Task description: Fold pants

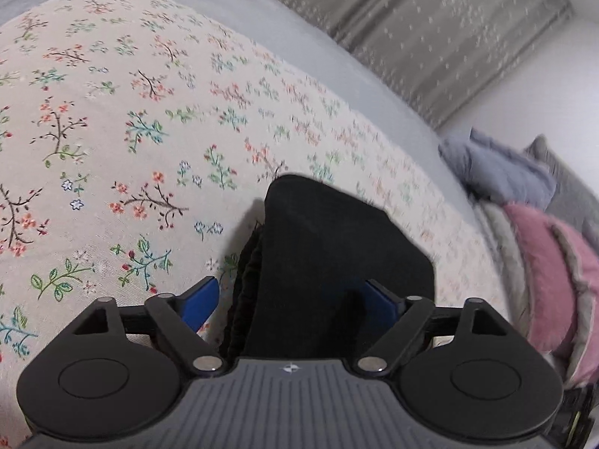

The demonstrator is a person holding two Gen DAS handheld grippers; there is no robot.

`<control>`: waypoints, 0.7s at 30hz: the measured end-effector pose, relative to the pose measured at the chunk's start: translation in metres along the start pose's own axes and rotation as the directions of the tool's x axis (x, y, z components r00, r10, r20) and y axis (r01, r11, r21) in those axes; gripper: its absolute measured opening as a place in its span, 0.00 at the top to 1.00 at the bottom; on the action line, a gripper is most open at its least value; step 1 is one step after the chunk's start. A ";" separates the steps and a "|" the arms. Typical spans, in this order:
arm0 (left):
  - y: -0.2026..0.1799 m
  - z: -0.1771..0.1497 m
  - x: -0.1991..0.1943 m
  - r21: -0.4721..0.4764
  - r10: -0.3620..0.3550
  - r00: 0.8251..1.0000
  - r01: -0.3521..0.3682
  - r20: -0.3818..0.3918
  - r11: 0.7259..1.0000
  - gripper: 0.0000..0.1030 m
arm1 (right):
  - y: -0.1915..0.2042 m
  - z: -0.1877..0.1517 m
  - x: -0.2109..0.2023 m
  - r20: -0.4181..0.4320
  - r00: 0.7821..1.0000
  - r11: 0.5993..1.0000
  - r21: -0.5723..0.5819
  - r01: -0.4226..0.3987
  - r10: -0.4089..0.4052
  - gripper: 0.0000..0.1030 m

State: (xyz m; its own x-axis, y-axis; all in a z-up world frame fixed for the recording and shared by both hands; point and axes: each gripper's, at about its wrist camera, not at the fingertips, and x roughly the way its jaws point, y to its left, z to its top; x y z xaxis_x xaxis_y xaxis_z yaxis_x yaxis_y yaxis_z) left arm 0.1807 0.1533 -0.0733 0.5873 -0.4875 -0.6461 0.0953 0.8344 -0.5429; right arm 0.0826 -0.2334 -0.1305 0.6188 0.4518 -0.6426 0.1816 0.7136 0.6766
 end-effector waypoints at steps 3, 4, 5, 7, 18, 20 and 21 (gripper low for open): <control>0.005 0.001 0.006 -0.018 -0.024 0.999 0.023 -0.021 1.000 0.02 | -0.012 -0.002 0.010 -0.010 1.000 0.997 0.071 -0.013 0.014 0.33; 0.007 0.001 0.008 -0.027 -0.042 0.999 0.041 -0.033 0.999 0.02 | -0.015 -0.006 0.012 -0.011 1.000 0.997 0.082 -0.014 0.015 0.33; 0.009 0.001 0.010 -0.037 -0.059 0.997 0.058 -0.046 0.998 0.02 | -0.017 -0.007 0.016 -0.012 1.000 0.996 0.090 -0.016 0.017 0.33; 0.013 0.001 0.017 -0.061 -0.093 0.993 0.088 -0.072 0.994 0.02 | -0.018 -0.008 0.022 0.000 1.000 0.996 0.089 -0.027 0.027 0.33; 0.003 -0.002 0.035 -0.053 -0.127 0.988 0.123 -0.092 0.991 0.08 | -0.002 -0.007 0.045 0.031 0.999 0.999 -0.021 -0.041 0.041 0.31; -0.007 -0.004 0.033 -0.004 -0.097 0.993 0.097 -0.072 0.995 0.22 | 0.003 -0.008 0.045 0.037 0.999 0.998 -0.052 -0.019 0.021 0.42; -0.010 -0.005 0.033 0.019 -0.094 0.994 0.095 -0.059 0.995 0.25 | 0.006 -0.009 0.046 0.042 0.999 0.998 -0.070 0.006 -0.003 0.50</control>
State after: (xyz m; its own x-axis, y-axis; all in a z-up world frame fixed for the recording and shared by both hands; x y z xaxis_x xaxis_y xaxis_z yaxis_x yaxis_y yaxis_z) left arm 0.1953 0.1273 -0.0917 0.5275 -0.5782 -0.6225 0.1661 0.7888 -0.5918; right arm 0.1058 -0.2036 -0.1594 0.6499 0.4267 -0.6289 0.1316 0.7518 0.6461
